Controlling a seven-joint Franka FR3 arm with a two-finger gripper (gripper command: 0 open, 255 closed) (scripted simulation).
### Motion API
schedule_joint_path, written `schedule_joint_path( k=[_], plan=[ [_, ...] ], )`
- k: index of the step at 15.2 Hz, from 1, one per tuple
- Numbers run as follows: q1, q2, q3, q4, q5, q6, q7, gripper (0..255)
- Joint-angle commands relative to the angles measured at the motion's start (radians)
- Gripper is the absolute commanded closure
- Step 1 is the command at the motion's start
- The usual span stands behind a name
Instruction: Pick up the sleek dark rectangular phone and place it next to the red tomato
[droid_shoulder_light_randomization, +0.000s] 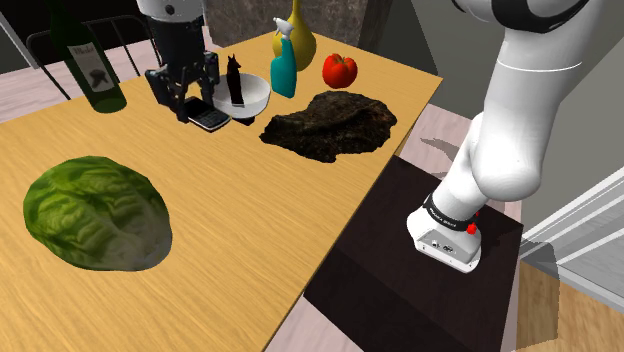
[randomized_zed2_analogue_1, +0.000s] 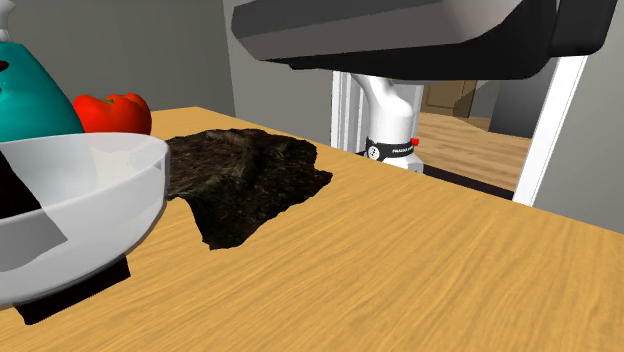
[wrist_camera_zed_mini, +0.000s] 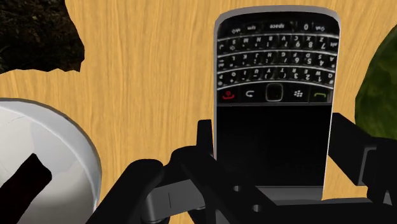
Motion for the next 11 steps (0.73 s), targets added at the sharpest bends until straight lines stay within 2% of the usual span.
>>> schedule_joint_path(
  k=[1, 11],
  plan=[
    [0.000, -0.003, 0.000, 0.020, 0.001, -0.023, -0.001, 255],
    [-0.153, -0.244, -0.077, -0.285, 0.082, 0.041, -0.237, 255]
  ],
)
